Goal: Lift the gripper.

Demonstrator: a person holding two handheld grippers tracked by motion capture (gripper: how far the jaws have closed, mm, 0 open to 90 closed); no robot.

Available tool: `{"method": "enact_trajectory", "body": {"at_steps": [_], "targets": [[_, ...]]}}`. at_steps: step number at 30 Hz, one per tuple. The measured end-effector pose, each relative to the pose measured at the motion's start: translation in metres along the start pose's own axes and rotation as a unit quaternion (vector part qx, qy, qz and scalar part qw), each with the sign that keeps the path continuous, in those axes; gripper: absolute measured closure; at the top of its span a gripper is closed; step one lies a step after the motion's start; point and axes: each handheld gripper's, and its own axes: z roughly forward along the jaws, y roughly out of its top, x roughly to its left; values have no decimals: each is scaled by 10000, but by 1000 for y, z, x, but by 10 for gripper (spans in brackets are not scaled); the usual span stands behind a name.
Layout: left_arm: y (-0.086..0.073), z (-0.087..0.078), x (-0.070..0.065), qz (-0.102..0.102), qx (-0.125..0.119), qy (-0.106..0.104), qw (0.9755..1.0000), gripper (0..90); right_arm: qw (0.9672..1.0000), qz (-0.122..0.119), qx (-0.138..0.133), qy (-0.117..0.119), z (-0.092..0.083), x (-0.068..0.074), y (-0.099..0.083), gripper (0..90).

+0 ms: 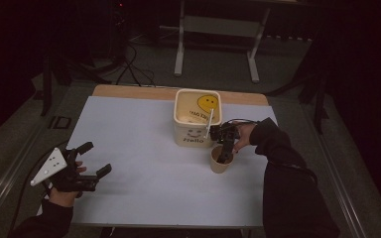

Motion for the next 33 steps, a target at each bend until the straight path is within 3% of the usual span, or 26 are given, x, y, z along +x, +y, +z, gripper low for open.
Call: {"method": "enact_trajectory", "body": {"at_steps": [17,27,33], "targets": [[0,0,-1,7,-15,-77,10000,7,9995,57,-305,65,-16,4,-2,153],[1,-2,-1,21,-36,-105,9999,7,9998,97,-169,-2,-36,8,-1,154],[1,-1,-1,26,-33,-135,9999,7,9997,52,-221,-49,-50,11,1,154]]}}
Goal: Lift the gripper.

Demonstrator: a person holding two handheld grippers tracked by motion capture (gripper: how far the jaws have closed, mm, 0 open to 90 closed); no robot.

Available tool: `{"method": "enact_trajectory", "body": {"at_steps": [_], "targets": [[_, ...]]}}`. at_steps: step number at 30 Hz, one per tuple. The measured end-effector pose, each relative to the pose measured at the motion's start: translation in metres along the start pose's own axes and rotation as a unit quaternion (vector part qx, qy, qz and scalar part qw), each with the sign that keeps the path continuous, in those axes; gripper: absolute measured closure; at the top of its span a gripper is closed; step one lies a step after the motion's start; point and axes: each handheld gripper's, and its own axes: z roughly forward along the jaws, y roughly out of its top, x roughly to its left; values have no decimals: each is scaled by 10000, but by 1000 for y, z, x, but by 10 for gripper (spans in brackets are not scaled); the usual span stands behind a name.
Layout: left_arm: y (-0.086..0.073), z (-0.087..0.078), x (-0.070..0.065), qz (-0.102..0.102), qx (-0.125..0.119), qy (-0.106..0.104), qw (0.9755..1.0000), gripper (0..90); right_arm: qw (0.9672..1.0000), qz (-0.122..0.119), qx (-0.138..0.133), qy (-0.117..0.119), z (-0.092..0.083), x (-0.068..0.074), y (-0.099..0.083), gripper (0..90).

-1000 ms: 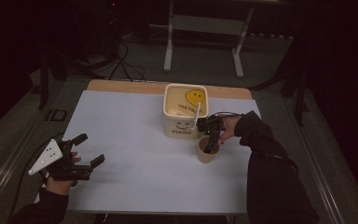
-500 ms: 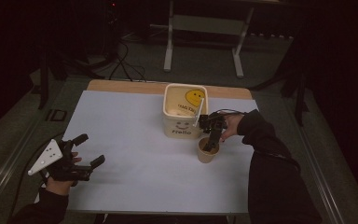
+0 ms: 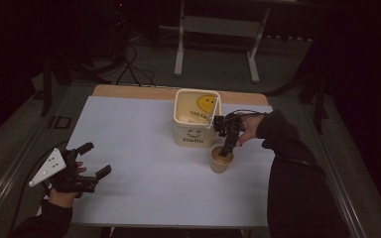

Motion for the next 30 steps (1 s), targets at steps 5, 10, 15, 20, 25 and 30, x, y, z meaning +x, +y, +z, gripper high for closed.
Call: {"method": "enact_trajectory", "body": {"at_steps": [5,10,15,20,25,30], "targets": [[0,0,0,7,2,-6,10000,7,10000,-4,-11,-17,-9,4,0,157],[0,1,0,-16,2,-13,10000,7,10000,-11,-7,-23,-18,7,-1,157],[0,1,0,-23,-2,-31,10000,7,10000,-11,-16,-90,-28,10,-1,157],[0,1,0,-17,-3,-28,10000,7,9999,-96,-3,-107,-38,16,0,168],[0,1,0,-17,-4,-49,10000,7,9998,-102,-35,-188,-48,19,2,167],[0,0,0,-22,-15,-60,10000,7,9996,-131,-145,-226,-58,22,4,142]]}}
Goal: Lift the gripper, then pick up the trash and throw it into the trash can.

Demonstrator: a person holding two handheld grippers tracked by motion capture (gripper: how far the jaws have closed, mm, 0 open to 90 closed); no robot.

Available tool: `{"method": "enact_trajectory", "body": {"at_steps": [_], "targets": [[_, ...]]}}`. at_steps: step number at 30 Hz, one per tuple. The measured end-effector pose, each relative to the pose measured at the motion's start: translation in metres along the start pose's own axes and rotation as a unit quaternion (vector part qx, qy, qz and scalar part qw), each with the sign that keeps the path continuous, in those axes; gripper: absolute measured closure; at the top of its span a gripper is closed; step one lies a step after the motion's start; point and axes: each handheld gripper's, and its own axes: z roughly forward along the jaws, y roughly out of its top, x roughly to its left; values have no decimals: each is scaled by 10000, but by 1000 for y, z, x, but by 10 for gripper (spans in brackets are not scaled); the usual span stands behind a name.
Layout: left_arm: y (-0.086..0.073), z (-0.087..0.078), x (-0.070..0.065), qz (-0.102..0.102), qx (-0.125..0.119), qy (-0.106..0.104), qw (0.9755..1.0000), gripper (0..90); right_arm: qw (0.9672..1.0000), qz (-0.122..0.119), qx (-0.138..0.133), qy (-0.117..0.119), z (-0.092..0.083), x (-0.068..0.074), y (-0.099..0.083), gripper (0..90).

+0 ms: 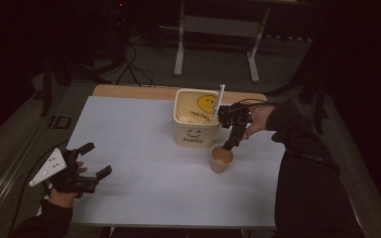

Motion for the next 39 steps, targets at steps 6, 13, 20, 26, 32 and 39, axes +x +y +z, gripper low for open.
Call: {"method": "enact_trajectory", "body": {"at_steps": [6,13,20,26,32,39], "targets": [[0,0,0,13,-22,-32,10000,7,10000,23,4,-73,-8,2,4,113],[0,0,0,9,-21,-57,10000,7,10000,13,-35,-8,-13,6,7,112],[0,-1,-1,24,-10,-61,10000,7,9998,-132,-124,31,-14,12,6,113],[0,-1,0,23,-13,-74,10000,7,9987,-420,-289,56,-12,22,4,128],[0,-1,-1,16,-14,-86,10000,7,9982,-459,-390,48,-7,26,3,112],[0,0,-1,19,-18,-113,9999,7,9983,-407,-403,56,7,29,-2,96]]}}
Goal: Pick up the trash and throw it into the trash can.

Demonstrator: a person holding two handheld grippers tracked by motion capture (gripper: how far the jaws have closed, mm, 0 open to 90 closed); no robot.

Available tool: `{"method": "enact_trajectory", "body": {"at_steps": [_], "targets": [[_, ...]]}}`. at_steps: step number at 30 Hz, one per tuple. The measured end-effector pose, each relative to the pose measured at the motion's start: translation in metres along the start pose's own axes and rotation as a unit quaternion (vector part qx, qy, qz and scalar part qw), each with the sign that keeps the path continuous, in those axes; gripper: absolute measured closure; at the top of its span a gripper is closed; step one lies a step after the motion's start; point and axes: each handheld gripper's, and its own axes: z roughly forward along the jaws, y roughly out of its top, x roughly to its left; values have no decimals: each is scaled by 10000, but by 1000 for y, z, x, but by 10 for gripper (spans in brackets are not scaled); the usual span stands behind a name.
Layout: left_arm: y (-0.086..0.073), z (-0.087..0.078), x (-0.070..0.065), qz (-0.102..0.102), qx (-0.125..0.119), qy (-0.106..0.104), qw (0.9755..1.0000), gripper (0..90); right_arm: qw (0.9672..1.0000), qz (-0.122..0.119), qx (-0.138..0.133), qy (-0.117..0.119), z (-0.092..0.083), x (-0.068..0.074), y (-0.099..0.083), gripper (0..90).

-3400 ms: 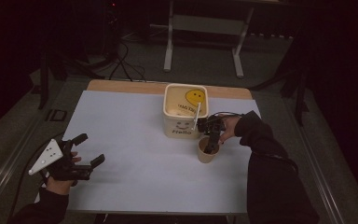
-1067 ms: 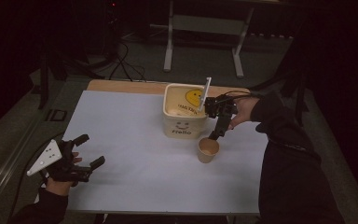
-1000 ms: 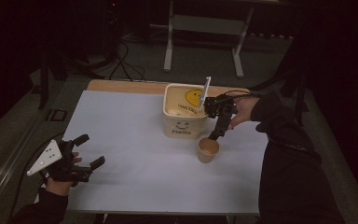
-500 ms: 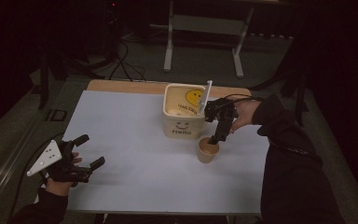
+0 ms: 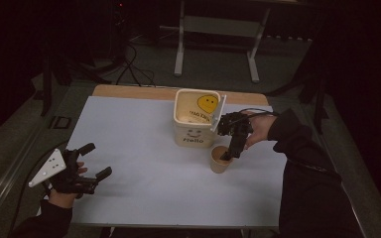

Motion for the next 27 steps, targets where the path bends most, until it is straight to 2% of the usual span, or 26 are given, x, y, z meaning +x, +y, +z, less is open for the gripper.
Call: {"method": "enact_trajectory", "body": {"at_steps": [5,12,18,27], "targets": [[0,1,0,4,19,-17,10000,7,9999,-52,-123,-58,10,-1,-8,97],[0,1,0,17,28,-22,10000,7,9998,4,-194,-111,26,-1,-18,97],[-1,2,0,8,41,-43,10000,7,9993,-91,-297,-187,40,-2,-25,97],[-1,2,0,6,77,-70,9999,7,9995,9,-295,-148,55,-10,-32,97]]}}
